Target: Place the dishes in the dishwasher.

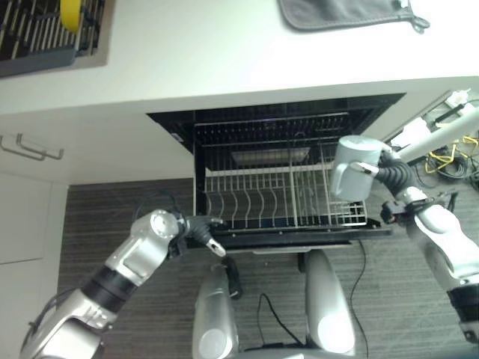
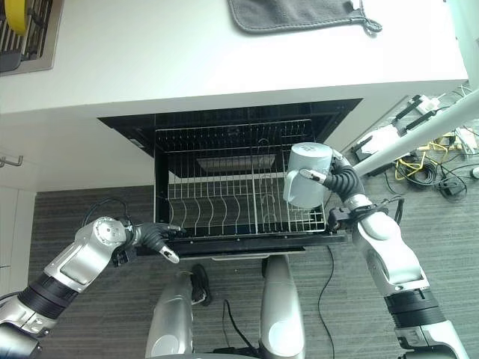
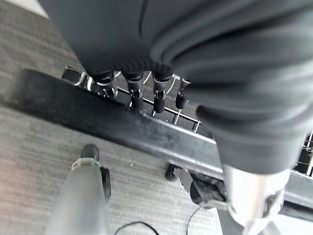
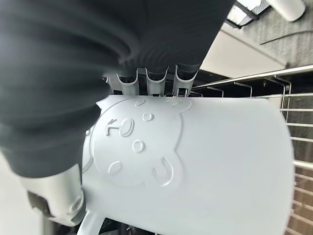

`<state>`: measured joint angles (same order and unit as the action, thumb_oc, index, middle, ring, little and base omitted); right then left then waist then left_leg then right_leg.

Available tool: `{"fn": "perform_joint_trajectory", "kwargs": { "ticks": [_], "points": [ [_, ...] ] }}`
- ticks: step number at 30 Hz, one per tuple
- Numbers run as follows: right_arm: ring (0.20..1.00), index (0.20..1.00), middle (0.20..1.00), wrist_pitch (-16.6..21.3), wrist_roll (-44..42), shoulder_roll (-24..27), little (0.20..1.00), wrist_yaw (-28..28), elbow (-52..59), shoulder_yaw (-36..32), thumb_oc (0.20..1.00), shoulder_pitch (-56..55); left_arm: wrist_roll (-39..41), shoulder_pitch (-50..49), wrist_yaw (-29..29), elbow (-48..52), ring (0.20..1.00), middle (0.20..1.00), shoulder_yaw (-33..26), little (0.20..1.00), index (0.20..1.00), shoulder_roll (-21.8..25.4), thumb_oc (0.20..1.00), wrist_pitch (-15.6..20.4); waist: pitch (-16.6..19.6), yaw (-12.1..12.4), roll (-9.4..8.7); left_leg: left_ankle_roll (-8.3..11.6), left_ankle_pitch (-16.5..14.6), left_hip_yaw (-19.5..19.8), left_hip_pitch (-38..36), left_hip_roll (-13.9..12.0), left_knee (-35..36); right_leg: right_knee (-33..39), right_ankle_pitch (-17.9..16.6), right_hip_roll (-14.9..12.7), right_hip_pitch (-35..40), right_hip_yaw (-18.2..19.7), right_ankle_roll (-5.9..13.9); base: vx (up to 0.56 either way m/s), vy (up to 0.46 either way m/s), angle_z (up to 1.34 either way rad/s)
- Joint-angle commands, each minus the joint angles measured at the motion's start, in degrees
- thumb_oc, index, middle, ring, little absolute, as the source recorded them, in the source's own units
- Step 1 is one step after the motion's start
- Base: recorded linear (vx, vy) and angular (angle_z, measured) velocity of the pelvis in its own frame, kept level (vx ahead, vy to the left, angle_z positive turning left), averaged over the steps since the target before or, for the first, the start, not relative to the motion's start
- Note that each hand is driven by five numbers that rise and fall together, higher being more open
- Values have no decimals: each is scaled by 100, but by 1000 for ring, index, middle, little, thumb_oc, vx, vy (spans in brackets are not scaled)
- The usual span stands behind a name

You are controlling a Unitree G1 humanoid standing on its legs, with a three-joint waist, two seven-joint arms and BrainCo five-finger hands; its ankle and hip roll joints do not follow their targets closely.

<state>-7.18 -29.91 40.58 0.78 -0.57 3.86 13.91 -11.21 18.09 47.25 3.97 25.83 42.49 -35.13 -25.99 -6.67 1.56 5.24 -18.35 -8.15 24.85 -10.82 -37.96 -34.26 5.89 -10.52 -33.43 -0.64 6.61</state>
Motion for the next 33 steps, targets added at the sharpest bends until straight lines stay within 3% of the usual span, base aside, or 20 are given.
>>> {"fn": "perform_joint_trajectory", "kwargs": {
  "ticks": [1, 8, 14, 20, 33],
  "points": [
    [200, 200, 200, 107, 37, 132, 200, 82, 14, -163, 200, 280, 623, -1110, 698, 161, 1000, 1000, 616, 1000, 1000, -27, 1000, -8, 95, 165, -113, -200, 668, 342, 215, 5, 264, -65, 244, -265, 454, -228, -75, 32, -14, 0],
    [200, 200, 200, -95, 205, 501, 200, 312, -1283, 95, 200, 1218, 379, -1014, 1056, 91, 1000, 1000, 710, 1000, 1000, 128, 1000, 253, 131, 420, -69, -210, 620, 418, 307, 82, 159, -168, 265, -381, 382, -370, -99, 19, -27, 8],
    [200, 200, 200, -322, 438, 718, 200, 528, -2622, 771, 200, 2310, 367, -793, 1189, 79, 1000, 1000, 866, 1000, 1000, 204, 1000, 389, 150, 651, 12, -235, 599, 476, 389, 165, 71, -260, 264, -452, 299, -460, -131, 6, -15, 5],
    [200, 200, 200, -576, 563, 829, 200, 724, -3762, 1457, 200, 3576, 504, -643, 981, -50, 1000, 1000, 1144, 1000, 1000, 269, 1000, 570, 158, 799, 131, -228, 583, 530, 513, 234, -44, -441, 317, -471, 156, -441, -169, 9, 11, 5],
    [200, 200, 200, -866, 515, 657, 200, 643, -5210, 1813, 200, 4317, 830, -596, 463, -147, 1000, 1000, 1485, 1000, 1000, 354, 1000, 912, 89, 923, 320, -277, 549, 536, 677, 310, -208, -702, 403, -504, -48, -413, -233, 4, 5, 2]
  ]
}}
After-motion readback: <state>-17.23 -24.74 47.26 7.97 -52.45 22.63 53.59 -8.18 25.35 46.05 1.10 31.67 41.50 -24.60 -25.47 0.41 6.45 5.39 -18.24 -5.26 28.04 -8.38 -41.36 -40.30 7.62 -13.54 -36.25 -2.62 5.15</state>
